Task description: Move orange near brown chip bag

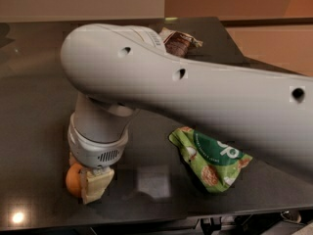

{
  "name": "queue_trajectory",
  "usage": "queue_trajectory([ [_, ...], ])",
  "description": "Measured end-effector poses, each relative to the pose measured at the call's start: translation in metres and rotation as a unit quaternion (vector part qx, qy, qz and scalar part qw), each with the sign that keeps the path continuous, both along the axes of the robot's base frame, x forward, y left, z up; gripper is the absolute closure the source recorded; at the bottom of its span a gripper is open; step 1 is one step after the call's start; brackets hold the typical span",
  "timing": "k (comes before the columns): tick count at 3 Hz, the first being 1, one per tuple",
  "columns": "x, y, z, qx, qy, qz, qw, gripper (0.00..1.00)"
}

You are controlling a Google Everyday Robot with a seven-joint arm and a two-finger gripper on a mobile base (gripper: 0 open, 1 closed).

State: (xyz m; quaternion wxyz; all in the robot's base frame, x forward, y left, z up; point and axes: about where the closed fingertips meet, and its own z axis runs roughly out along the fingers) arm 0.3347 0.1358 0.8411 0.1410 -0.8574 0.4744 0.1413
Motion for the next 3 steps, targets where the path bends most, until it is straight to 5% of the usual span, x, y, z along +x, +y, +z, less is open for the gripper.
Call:
queue_trajectory([
  [2,0.027,-0.013,0.016,0.003,0.009,-0.030,0.9995,0.88],
  [3,0.084,-0.044,0.038,0.011,0.023,-0.101,0.9946,1.00],
])
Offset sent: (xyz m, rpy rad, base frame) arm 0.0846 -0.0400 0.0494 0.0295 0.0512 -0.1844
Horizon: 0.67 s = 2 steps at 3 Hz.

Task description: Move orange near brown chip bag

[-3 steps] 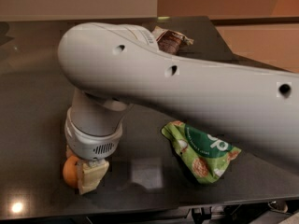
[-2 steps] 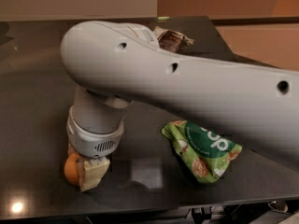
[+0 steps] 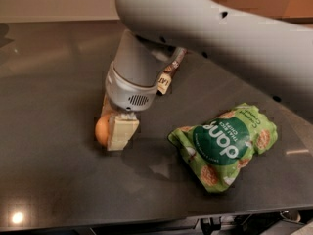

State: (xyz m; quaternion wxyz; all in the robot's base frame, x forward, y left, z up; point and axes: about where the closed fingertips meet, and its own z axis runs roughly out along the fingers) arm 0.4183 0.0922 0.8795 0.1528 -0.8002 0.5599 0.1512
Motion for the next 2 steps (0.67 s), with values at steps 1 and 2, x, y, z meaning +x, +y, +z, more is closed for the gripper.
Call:
queue_trajectory([
  [1,0.062,-0.038,0.007,0.008,0.023,-0.095,0.9952,1.00],
  [2,0.107,-0.080,0.000,0.003,0.037,-0.193,0.9805,1.00],
])
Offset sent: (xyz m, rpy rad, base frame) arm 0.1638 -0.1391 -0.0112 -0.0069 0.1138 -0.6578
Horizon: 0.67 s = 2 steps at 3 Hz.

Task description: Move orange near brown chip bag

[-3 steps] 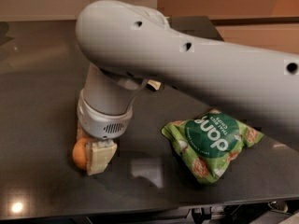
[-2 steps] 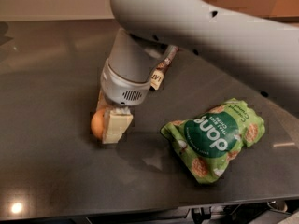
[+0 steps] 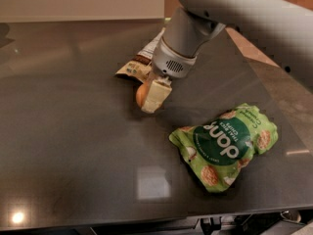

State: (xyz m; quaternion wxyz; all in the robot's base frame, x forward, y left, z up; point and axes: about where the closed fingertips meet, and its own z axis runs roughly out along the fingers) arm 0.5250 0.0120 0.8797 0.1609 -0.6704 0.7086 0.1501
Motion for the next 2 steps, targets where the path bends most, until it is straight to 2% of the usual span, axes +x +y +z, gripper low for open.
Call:
queue_trajectory([
  [1,0.030,-0.038,-0.010,-0.013,0.010,-0.094,0.9954,1.00],
  [2,0.052,-0.073,-0.012,-0.021,0.007,-0.178,0.9837,1.00],
])
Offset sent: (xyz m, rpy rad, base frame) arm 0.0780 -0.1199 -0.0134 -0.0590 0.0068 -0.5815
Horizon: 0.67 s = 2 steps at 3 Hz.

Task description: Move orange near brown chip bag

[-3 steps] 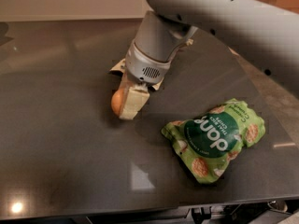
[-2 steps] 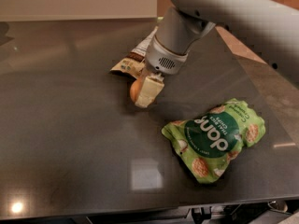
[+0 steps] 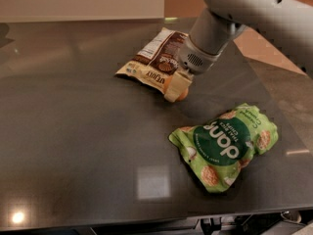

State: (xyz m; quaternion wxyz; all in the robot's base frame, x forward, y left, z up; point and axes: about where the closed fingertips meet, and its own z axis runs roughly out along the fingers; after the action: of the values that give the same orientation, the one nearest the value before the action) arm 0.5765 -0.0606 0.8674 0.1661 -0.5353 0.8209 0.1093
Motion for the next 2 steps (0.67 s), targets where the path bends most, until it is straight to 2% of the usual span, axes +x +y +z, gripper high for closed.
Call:
queue_trajectory([
  [1,0.015,-0.022,0.000,0.005,-0.011,-0.055,0.9984,1.00],
  [2,0.027,-0.027,-0.003,0.013,-0.020,-0.073,0.9970,1.00],
])
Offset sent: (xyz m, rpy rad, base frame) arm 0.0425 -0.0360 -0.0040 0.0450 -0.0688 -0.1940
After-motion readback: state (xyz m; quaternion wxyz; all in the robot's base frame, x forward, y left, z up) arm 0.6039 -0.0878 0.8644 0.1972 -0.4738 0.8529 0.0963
